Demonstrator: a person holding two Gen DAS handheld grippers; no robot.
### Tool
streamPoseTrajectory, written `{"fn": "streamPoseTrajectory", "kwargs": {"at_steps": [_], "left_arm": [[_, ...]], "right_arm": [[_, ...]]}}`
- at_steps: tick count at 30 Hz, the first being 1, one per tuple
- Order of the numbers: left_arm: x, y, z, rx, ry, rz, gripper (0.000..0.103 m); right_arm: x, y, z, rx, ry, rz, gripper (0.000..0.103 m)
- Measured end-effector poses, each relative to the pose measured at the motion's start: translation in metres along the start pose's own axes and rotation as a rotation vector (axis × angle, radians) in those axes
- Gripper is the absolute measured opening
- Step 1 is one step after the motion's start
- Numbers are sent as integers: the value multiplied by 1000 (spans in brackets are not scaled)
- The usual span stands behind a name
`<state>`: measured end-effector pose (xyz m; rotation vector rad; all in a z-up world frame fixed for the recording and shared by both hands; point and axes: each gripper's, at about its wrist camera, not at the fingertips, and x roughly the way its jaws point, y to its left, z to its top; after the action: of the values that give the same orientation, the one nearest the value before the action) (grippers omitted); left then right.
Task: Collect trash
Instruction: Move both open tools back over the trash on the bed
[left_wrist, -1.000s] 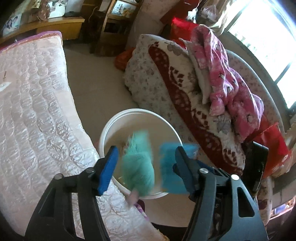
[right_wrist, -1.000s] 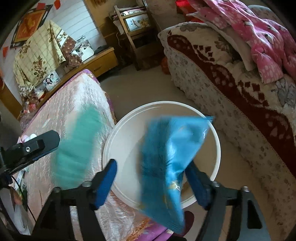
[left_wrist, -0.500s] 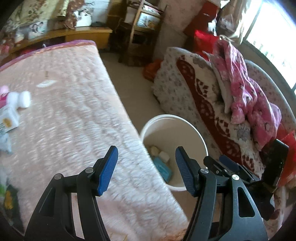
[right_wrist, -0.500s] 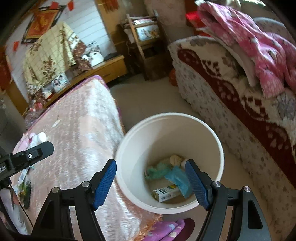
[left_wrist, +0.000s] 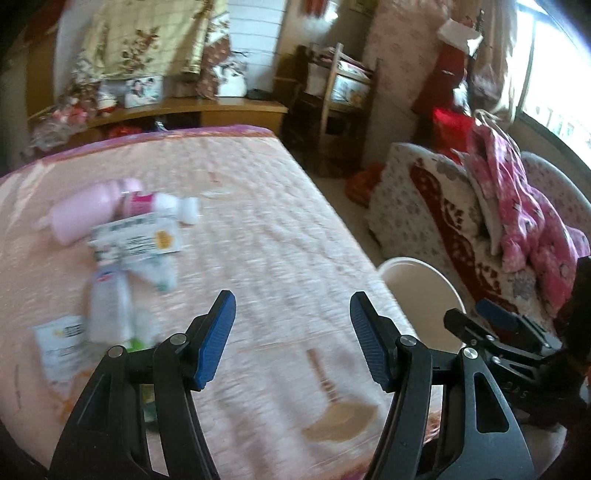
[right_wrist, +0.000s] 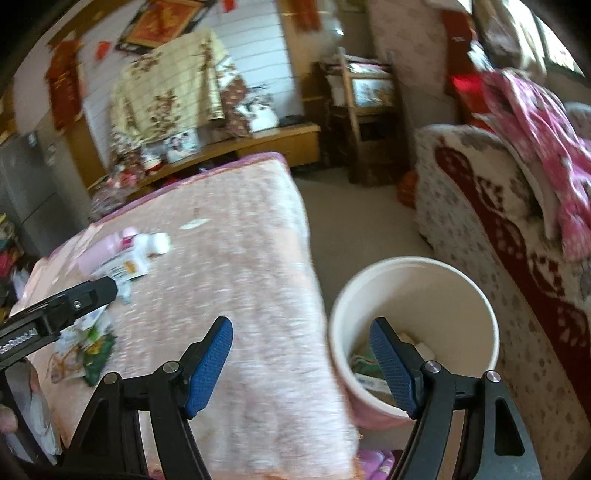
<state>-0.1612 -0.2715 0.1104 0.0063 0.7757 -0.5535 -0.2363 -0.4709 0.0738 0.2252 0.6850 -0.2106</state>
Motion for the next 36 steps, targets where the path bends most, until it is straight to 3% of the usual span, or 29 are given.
{"fn": "streamPoseTrajectory", "kwargs": {"at_steps": [12,18,22,28,36], "left_arm": [[-63,69,-17,-38,-123,129,63],[-83,98,-24,-63,-147,190,63],[-92,116,-30,-82,-150,218,63],[-99,140,-37,-119,-148,247,63],[-102,169,-46,-142,-119,274,63]], "right_arm": [[-13,93,9,-95,-52,117,76],[-8,142,-3,-121,-81,185,76],[2,171,-9,-157,-53,220,76],[12,195,-14,-208,-17,223,77],[17,196,-17,-224,10,220,78]]}}
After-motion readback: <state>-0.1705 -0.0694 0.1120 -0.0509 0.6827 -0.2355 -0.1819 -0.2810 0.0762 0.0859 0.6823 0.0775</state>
